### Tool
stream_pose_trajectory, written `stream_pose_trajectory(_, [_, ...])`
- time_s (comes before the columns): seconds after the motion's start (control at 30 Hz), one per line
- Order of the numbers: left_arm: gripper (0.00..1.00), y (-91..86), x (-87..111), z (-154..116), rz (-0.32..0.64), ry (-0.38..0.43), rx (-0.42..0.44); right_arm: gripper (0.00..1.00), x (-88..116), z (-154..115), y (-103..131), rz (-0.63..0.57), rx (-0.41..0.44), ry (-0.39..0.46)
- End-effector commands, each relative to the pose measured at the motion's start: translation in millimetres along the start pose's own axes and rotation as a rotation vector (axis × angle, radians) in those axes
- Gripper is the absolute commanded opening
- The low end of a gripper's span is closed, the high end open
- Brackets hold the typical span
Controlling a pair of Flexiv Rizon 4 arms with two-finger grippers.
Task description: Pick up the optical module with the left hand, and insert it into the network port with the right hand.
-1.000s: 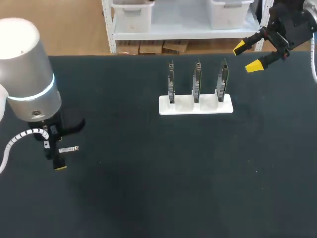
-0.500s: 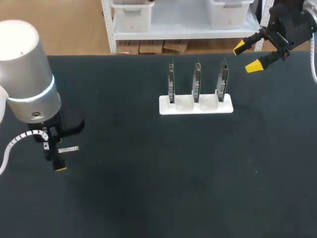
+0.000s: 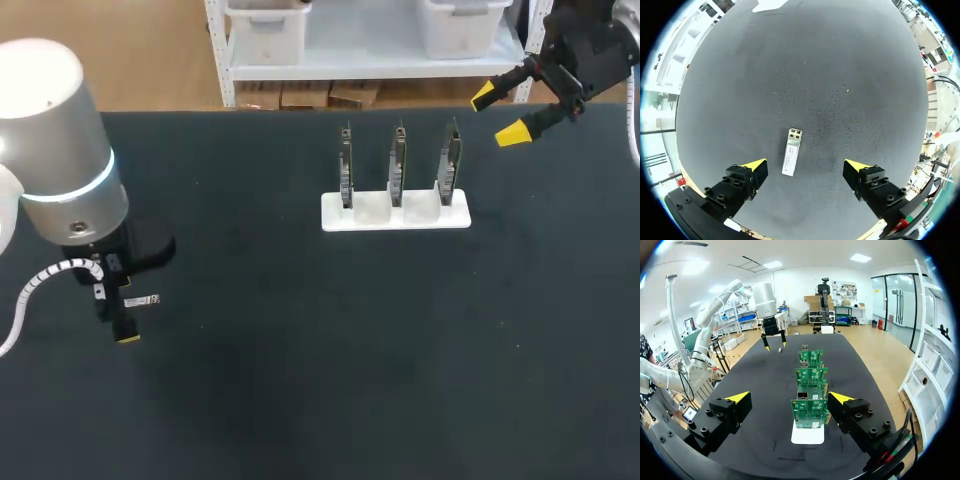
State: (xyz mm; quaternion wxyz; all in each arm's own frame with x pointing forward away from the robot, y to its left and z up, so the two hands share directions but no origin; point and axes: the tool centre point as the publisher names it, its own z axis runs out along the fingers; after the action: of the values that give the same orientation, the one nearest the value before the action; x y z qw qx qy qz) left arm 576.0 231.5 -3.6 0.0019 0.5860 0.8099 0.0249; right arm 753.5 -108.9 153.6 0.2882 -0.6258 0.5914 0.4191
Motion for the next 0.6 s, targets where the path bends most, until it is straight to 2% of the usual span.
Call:
stream_pose_trajectory(0.03, [1.00, 3.9, -1.8, 1.2, 0.001, 0.006, 0.011, 1.00, 0.4, 0.5, 2.4, -0.002, 0.006, -0.001])
stream_pose_trajectory(0.6, [1.00, 2.1, -1.0, 6.4, -0.005, 0.013, 0.038, 1.00, 0.4, 0.5, 2.4, -0.002, 0.006, -0.001])
